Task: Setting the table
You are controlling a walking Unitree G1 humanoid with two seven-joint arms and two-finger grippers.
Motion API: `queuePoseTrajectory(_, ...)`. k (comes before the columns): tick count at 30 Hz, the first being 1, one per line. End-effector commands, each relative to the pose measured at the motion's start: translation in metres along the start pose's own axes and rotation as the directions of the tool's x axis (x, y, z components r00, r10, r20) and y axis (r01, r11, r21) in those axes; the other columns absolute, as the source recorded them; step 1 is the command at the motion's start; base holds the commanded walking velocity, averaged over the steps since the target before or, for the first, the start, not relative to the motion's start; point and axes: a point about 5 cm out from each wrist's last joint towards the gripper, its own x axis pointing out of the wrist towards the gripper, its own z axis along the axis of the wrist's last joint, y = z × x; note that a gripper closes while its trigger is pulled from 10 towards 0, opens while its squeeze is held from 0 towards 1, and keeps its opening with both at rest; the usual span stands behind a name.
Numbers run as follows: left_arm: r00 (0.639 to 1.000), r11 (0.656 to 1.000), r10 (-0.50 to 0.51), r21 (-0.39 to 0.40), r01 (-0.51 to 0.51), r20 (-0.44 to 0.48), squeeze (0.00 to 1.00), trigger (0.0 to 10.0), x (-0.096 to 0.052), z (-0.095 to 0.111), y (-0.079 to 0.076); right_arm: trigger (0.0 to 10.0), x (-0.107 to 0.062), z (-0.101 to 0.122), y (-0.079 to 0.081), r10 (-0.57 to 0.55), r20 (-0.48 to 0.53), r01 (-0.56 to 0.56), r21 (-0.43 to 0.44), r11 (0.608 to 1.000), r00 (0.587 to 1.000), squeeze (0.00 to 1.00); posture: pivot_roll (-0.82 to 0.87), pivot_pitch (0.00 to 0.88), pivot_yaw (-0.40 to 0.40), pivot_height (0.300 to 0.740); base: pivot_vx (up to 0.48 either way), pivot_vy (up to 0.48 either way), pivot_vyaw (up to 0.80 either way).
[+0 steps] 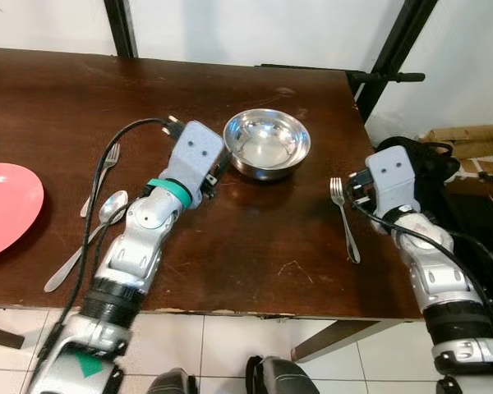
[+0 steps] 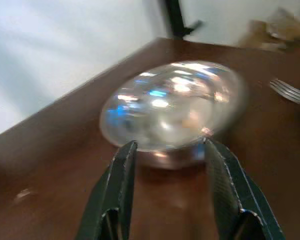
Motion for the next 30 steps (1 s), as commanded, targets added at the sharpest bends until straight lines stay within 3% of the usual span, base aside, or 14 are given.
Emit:
queuePoseTrajectory(1,0.995,0.995,-0.101,0.002,0.101,-0.006,0.00,10.0,-0.001,0.000,-0.012,10.0,0.002,-0.004,0.004,0.024,-0.023,-0.024,0.022,0.999,0.999,0.00,-0.05,0.000,-0.032,0.740,0.000,0.000,0.00)
queuePoseTrajectory(2,0.977,0.977,-0.214,0.021,0.214,0.003,0.00,10.0,-0.007,0.003,-0.021,10.0,0.004,-0.004,0.006,0.039,-0.033,-0.038,0.024,0.999,0.999,0.00,-0.06,0.000,-0.039,0.740,0.000,0.000,0.00)
queuePoseTrajectory(3,0.977,0.977,-0.214,0.021,0.214,0.003,0.00,10.0,-0.007,0.003,-0.021,10.0,0.004,-0.004,0.006,0.039,-0.033,-0.038,0.024,0.999,0.999,0.00,-0.06,0.000,-0.039,0.740,0.000,0.000,0.00)
queuePoseTrajectory(4,0.954,0.954,-0.300,0.031,0.299,0.013,0.00,10.0,-0.013,0.005,-0.027,10.0,0.006,-0.003,0.007,0.038,-0.041,-0.038,0.015,0.999,0.998,0.00,-0.06,0.001,-0.041,0.740,0.000,0.000,0.00)
queuePoseTrajectory(7,0.924,0.925,-0.380,0.043,0.378,0.039,0.00,10.0,-0.018,0.013,-0.032,10.0,0.007,-0.004,0.005,0.023,-0.063,-0.024,-0.012,1.000,0.998,0.00,-0.06,0.033,-0.041,0.740,0.000,0.000,0.00)
queuePoseTrajectory(12,0.916,0.917,-0.399,0.048,0.396,0.055,0.00,10.0,-0.017,0.019,-0.032,10.0,0.007,-0.008,0.002,0.009,-0.089,-0.012,-0.032,0.999,0.996,0.00,-0.06,0.034,-0.041,0.740,0.000,0.000,0.00)
queuePoseTrajectory(16,0.917,0.920,-0.392,0.057,0.388,0.077,0.00,10.0,-0.012,0.027,-0.032,10.0,0.004,-0.016,-0.010,-0.037,-0.140,0.026,-0.082,0.996,0.990,0.00,-0.08,0.044,-0.039,0.740,0.000,0.000,0.00)
queuePoseTrajectory(17,0.917,0.920,-0.392,0.055,0.388,0.077,0.00,10.0,-0.012,0.028,-0.032,10.0,0.002,-0.018,-0.015,-0.052,-0.152,0.038,-0.094,0.995,0.987,0.29,-0.08,0.046,-0.037,0.740,0.000,0.000,0.00)
queuePoseTrajectory(18,0.917,0.920,-0.392,0.055,0.388,0.077,0.00,10.0,-0.012,0.028,-0.032,10.0,0.002,-0.018,-0.015,-0.052,-0.152,0.038,-0.094,0.995,0.987,0.29,-0.08,0.046,-0.037,0.740,0.000,0.000,0.00)
queuePoseTrajectory(19,0.917,0.920,-0.392,0.053,0.389,0.076,0.00,10.0,-0.012,0.028,-0.032,10.0,0.001,-0.021,-0.019,-0.063,-0.165,0.047,-0.098,0.994,0.984,1.00,-0.07,0.045,-0.037,0.740,0.000,0.000,0.00)
queuePoseTrajectory(24,0.914,0.917,-0.398,0.049,0.395,0.073,0.00,10.0,-0.014,0.028,-0.032,10.0,0.000,-0.024,-0.023,-0.075,-0.177,0.058,-0.095,0.994,0.981,1.00,-0.07,0.045,-0.035,0.740,0.000,0.000,0.00)
queuePoseTrajectory(29,0.912,0.914,-0.405,0.045,0.403,0.071,0.00,10.0,-0.015,0.027,-0.033,10.0,-0.002,-0.029,-0.022,-0.046,-0.196,0.041,-0.028,0.999,0.979,1.00,-0.07,0.041,-0.029,0.740,0.000,0.000,0.00)
queuePoseTrajectory(30,0.911,0.914,-0.406,0.045,0.404,0.070,0.00,10.0,-0.015,0.027,-0.033,10.0,-0.003,-0.032,-0.019,-0.014,-0.202,0.019,0.021,1.000,0.979,0.89,-0.07,0.039,-0.027,0.740,0.000,0.000,0.00)
